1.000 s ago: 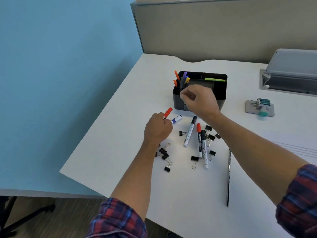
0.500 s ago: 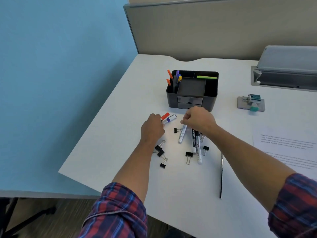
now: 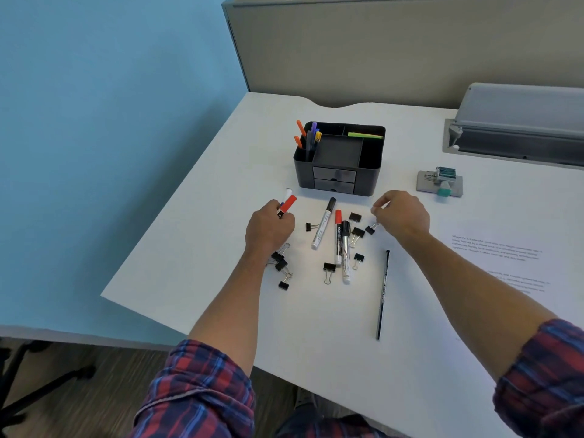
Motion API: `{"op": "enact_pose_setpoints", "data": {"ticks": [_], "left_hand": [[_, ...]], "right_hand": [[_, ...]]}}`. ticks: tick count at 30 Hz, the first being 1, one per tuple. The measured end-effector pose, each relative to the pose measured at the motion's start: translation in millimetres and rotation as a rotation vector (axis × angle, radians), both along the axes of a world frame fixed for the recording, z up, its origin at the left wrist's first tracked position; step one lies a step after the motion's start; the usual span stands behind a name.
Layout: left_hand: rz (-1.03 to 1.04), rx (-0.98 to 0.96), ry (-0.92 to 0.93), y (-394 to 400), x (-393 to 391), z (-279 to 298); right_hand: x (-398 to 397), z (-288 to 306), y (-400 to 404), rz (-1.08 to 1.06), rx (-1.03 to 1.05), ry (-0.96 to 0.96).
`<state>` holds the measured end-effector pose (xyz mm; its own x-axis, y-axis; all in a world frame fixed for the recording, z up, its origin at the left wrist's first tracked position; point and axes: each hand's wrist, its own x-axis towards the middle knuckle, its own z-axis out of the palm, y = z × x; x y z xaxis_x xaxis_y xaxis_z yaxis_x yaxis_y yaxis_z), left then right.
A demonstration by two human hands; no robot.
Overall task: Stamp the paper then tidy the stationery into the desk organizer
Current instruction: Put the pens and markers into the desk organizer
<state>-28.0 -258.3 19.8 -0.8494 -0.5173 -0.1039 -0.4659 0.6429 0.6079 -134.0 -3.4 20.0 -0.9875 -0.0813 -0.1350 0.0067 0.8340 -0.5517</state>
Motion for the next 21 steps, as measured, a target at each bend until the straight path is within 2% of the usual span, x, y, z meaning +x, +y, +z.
{"op": "enact_pose_setpoints", "data": {"ticks": [4, 6, 10, 21], "left_hand": [[0.161, 0.235, 0.052, 12, 12, 0], [0.199, 0.238, 0.071, 19, 18, 1], [0.143, 0.255, 0.030, 36, 22, 0], [0.000, -0.032, -0.057, 70, 17, -11]], "right_hand": [[11, -5, 13, -0.021, 0.011, -0.009], [19, -8, 16, 0.000, 0.021, -0.020], [39, -13, 15, 0.064, 0.059, -0.041], [76, -18, -11, 0.267, 0.132, -0.009]]}}
